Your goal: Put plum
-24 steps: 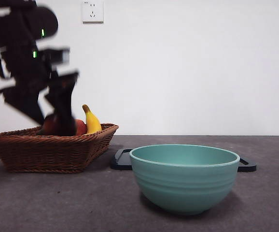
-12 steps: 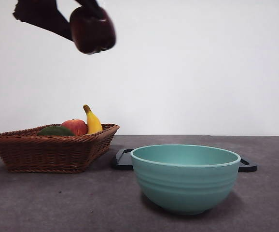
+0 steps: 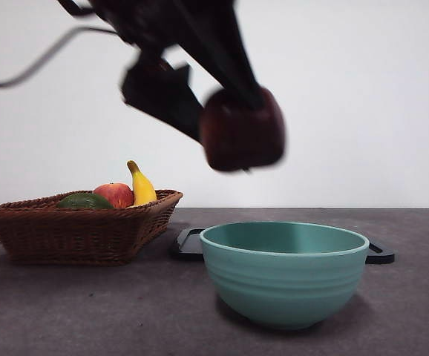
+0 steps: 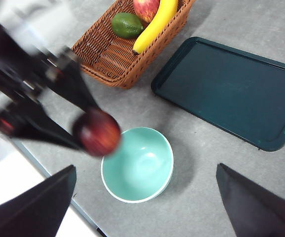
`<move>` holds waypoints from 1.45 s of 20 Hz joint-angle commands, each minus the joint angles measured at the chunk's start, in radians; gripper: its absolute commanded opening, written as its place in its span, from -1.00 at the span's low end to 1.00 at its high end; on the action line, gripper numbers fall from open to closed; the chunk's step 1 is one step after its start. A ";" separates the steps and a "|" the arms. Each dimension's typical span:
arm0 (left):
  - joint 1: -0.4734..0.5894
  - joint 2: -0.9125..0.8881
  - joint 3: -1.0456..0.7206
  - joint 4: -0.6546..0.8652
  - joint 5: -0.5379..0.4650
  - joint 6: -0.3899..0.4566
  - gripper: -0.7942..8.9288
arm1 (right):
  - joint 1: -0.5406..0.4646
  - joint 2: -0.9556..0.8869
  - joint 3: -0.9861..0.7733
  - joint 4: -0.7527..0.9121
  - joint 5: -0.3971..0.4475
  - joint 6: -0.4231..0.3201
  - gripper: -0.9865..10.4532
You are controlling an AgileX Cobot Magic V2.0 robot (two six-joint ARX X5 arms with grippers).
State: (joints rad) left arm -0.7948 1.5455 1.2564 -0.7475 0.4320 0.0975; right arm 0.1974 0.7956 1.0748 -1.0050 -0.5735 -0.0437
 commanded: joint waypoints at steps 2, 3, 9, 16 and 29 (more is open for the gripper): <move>-0.052 0.094 0.015 0.072 -0.073 0.027 -0.35 | 0.005 0.007 0.016 0.009 -0.002 0.010 -0.03; -0.066 0.118 0.015 0.085 -0.105 0.034 -0.35 | 0.005 0.007 0.016 0.009 -0.002 0.010 -0.03; -0.117 0.216 0.015 0.145 -0.196 0.060 -0.35 | 0.005 0.007 0.016 0.010 -0.002 0.010 -0.03; -0.137 0.233 0.015 0.148 -0.241 0.078 -0.30 | 0.005 0.007 0.016 0.009 -0.002 0.010 -0.03; -0.148 0.227 0.019 0.135 -0.241 0.070 0.00 | 0.005 0.007 0.016 0.008 -0.002 0.010 -0.03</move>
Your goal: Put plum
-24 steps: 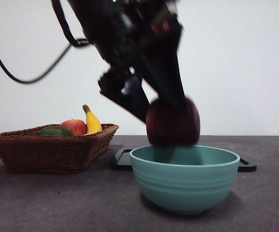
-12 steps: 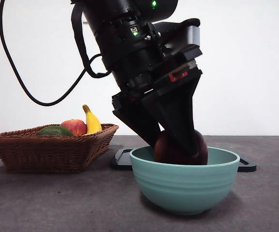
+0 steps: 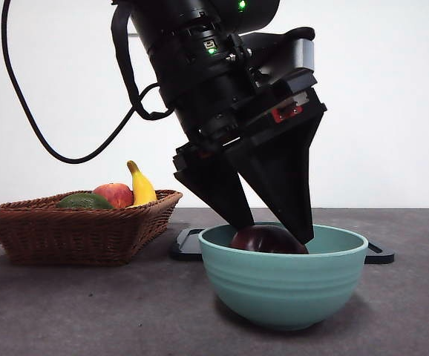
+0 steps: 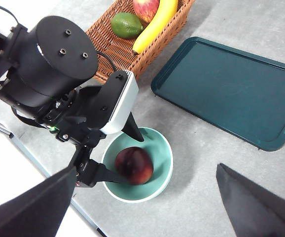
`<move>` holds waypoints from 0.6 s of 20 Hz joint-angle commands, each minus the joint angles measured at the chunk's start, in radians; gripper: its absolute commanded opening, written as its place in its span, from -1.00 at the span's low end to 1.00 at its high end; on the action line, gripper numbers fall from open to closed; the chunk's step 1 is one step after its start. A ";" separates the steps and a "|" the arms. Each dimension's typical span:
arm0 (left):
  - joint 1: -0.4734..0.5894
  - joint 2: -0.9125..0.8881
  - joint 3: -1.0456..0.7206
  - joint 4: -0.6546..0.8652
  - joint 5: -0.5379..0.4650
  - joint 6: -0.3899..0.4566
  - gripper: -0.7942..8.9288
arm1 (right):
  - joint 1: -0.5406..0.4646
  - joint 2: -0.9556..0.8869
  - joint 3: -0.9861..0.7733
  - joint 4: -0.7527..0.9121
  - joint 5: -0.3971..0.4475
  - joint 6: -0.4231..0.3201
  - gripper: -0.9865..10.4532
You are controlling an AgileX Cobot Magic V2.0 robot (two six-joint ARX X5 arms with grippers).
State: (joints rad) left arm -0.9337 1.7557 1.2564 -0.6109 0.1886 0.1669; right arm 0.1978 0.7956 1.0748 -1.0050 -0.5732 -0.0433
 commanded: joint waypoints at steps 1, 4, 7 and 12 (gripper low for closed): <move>-0.007 0.005 0.023 -0.002 0.002 0.001 0.00 | 0.005 0.007 0.016 0.008 -0.003 0.009 -0.03; 0.012 -0.061 0.048 -0.002 0.002 -0.006 0.00 | 0.005 0.007 0.016 0.009 -0.002 0.009 -0.03; 0.061 -0.166 0.067 0.005 0.002 -0.030 0.00 | 0.005 0.007 0.016 0.009 -0.002 0.009 -0.03; 0.220 -0.373 0.067 -0.005 0.002 -0.065 0.00 | 0.005 0.007 0.016 0.010 0.005 0.008 -0.03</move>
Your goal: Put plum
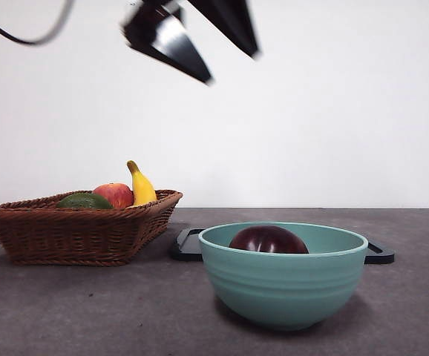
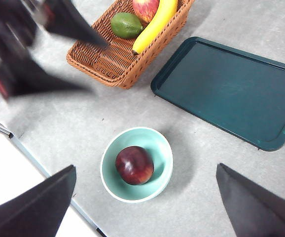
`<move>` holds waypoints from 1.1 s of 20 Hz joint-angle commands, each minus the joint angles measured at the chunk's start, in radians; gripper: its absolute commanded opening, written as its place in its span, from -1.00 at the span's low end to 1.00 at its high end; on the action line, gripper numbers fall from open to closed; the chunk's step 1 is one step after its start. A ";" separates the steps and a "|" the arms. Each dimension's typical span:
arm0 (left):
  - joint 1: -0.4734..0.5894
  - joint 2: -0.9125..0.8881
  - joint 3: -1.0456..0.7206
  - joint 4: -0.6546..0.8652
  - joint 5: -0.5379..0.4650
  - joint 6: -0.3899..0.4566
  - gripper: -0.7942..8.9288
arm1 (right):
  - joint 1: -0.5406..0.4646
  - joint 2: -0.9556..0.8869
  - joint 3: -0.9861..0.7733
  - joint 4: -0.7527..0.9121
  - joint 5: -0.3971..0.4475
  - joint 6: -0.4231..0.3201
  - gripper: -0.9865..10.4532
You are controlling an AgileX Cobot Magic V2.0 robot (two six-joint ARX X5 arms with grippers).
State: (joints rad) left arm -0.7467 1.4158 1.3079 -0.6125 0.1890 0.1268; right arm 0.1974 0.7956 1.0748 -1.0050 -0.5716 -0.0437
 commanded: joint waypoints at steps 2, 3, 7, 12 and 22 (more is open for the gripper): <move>0.113 -0.109 0.015 -0.032 0.002 -0.041 0.00 | 0.005 0.007 0.016 0.010 0.004 0.009 -0.03; 0.153 -0.143 0.015 -0.056 0.007 -0.041 0.00 | 0.005 0.007 0.016 0.010 0.004 0.008 -0.03; 0.312 -0.271 -0.004 -0.175 0.071 -0.034 0.00 | 0.005 0.008 0.016 0.021 0.004 0.006 -0.03; 0.400 -0.425 -0.151 -0.235 0.216 -0.036 0.00 | 0.005 0.014 0.015 0.024 0.022 0.006 -0.03; 0.397 -0.545 -0.401 -0.337 0.424 -0.019 0.00 | 0.006 0.055 0.003 0.006 0.021 0.006 -0.03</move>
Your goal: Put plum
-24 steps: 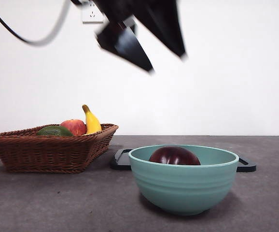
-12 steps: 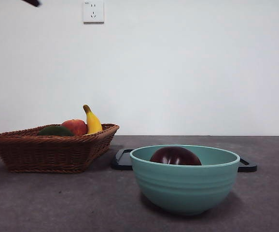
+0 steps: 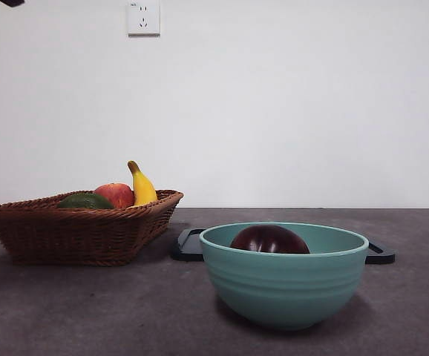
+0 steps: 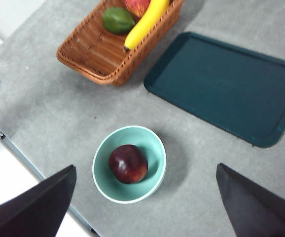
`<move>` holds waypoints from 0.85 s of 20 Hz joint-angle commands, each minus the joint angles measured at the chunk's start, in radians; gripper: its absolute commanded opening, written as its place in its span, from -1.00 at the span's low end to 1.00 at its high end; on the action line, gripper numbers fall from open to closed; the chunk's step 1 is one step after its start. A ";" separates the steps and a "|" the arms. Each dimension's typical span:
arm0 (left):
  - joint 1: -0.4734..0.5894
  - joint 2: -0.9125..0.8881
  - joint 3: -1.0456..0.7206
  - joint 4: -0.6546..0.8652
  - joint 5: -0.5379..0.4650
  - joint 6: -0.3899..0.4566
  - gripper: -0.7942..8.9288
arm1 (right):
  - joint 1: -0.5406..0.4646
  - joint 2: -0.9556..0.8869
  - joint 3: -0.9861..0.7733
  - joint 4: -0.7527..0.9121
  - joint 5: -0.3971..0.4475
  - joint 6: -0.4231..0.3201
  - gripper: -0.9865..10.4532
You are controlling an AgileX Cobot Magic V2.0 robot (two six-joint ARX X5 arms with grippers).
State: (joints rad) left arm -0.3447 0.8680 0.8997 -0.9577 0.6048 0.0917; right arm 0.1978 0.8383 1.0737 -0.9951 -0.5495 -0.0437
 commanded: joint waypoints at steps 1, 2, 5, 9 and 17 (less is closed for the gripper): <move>-0.005 0.003 0.008 0.009 0.008 0.016 0.00 | 0.010 0.019 0.004 -0.010 -0.001 0.006 -0.03; -0.005 0.003 0.008 0.009 0.008 0.016 0.00 | 0.016 0.026 0.003 -0.014 -0.001 0.006 -0.03; -0.005 0.003 0.008 0.009 0.008 0.016 0.00 | 0.045 0.059 -0.013 -0.020 0.000 0.011 -0.03; -0.005 0.003 0.008 0.009 0.008 0.016 0.00 | 0.113 0.134 -0.124 0.056 0.002 0.056 -0.03; -0.005 0.003 0.008 0.010 0.008 0.019 0.00 | 0.243 0.342 -0.311 0.402 0.127 0.168 -0.09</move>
State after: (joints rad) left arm -0.3450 0.8673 0.8997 -0.9543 0.6060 0.0929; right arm 0.4343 1.1713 0.7582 -0.5976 -0.4210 0.1070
